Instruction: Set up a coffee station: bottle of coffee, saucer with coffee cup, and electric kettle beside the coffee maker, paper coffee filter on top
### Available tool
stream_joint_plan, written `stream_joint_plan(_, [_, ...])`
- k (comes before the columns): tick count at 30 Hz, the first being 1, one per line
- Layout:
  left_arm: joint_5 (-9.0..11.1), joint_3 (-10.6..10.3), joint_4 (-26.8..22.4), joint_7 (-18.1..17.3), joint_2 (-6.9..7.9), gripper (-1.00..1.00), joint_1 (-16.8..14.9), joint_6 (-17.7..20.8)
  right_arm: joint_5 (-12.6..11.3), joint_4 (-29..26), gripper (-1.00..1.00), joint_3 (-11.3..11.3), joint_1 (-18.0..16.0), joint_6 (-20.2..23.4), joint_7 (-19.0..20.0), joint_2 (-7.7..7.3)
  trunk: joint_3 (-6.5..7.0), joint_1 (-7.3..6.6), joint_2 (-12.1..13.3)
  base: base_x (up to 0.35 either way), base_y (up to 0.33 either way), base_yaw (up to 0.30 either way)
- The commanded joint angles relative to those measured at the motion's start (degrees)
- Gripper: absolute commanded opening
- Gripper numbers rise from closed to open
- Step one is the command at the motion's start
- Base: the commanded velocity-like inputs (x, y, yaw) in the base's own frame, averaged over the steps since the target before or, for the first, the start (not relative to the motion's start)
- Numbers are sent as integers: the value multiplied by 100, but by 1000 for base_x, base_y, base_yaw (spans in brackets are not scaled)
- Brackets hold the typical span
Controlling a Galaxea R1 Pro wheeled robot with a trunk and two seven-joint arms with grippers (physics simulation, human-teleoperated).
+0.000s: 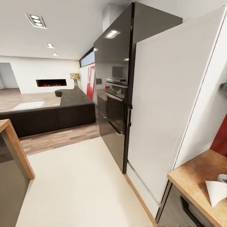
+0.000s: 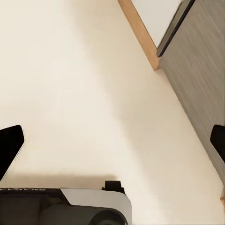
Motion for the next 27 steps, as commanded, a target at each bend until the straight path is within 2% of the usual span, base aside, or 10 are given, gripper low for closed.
stream_joint_plan(1, [56, -10, 4, -2, 2, 100, 0, -16, 4, 5, 100, 1, -2, -17, 2, 0, -2, 2, -3, 17, 332, -262])
stream_joint_plan(10, [56, -10, 4, -2, 0, 100, 0, -16, 0, 5, 100, 1, -2, -17, 10, 0, -2, 2, -3, -17, 313, -262])
stream_joint_plan(27, [55, -10, 4, -2, 0, 100, 0, -19, -3, 5, 100, 1, -2, -17, 9, 0, -2, 2, -3, -12, 29, -262])
